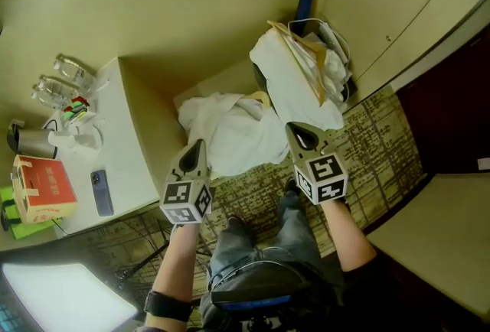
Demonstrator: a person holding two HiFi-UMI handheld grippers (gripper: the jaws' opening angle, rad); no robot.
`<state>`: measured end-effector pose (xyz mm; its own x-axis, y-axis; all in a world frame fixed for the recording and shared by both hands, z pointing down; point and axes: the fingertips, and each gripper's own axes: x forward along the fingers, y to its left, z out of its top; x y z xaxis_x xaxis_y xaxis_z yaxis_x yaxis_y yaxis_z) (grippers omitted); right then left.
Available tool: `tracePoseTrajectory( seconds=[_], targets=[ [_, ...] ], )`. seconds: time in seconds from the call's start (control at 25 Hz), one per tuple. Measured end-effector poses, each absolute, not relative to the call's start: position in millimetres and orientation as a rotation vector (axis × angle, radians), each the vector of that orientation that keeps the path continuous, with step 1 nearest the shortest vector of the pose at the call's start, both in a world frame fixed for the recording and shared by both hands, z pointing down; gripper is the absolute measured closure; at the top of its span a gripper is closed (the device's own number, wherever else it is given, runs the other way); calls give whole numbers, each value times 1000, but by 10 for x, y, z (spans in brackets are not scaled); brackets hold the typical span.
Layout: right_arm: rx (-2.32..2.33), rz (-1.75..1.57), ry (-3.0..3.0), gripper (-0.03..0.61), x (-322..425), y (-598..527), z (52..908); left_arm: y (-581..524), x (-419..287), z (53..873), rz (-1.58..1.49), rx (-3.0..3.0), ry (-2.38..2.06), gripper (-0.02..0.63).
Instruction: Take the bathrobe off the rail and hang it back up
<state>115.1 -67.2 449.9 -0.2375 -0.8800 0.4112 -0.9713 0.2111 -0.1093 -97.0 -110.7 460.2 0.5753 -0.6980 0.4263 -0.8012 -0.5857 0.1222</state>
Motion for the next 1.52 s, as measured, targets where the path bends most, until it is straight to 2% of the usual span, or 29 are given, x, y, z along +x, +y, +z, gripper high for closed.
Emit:
tracePoseTrajectory(
  seconds=[0.32,0.56,1.0,1.12,1.52],
  targets=[
    [1635,544,-2293,554,1474,-1074,4888,-1535,-297,5307,509,2358,-1196,609],
    [1674,600,-2228,554,1637,-1284,5439,-1815,116,6222,462,2222,-1017,490],
    [1691,614,-2165,554,1561,-1541,6474,-2190,626,7701,487,2072,-792,386],
    [1691,636,-2177,554,1503,-1617,6672,-2352,742,8050,408,2000,-741,326],
    [1687,673,-2178,554,1479,-1709,7482,-2821,965,9102,130,1765,-623,324]
  ],
)
